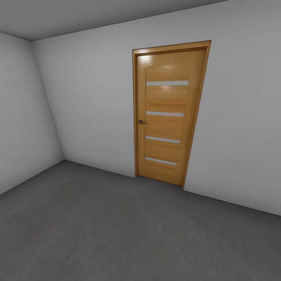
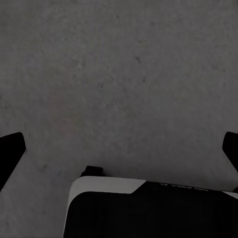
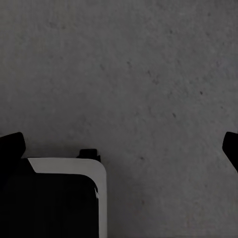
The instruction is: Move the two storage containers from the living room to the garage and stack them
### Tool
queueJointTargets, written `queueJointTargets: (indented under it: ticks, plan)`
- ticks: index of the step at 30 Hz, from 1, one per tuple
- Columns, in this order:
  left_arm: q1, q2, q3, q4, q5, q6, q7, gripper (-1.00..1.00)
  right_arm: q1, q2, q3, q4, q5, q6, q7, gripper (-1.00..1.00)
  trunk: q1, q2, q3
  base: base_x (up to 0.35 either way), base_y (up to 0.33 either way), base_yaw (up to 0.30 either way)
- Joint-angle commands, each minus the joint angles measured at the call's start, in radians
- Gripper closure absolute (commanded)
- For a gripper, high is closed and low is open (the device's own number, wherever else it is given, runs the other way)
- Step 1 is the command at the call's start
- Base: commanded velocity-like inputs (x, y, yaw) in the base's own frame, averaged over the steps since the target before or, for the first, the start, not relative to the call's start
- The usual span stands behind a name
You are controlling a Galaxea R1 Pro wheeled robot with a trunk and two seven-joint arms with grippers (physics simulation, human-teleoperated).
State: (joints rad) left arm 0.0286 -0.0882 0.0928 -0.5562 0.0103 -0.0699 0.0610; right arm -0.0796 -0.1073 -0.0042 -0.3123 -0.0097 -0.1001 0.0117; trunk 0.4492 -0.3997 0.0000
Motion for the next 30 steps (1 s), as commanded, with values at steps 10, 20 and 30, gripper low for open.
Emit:
queueJointTargets:
  ticks: [10,20,30]
  plan:
    - [0.000,-0.001,0.002,-0.001,0.001,-0.001,0.000,-1.00,0.000,0.000,0.000,0.001,-0.001,-0.003,0.001,-1.00,0.001,0.000,0.000,0.291,0.213,0.000]
    - [0.000,-0.002,0.004,-0.001,0.001,-0.002,0.000,-1.00,0.000,0.000,0.000,0.001,-0.001,-0.003,0.001,-1.00,0.001,0.000,0.000,0.291,0.210,0.000]
    - [0.000,-0.002,0.004,-0.001,0.000,-0.002,0.001,-1.00,0.000,0.000,0.000,0.001,-0.001,-0.003,0.001,-1.00,0.001,0.000,0.000,0.292,0.181,0.000]
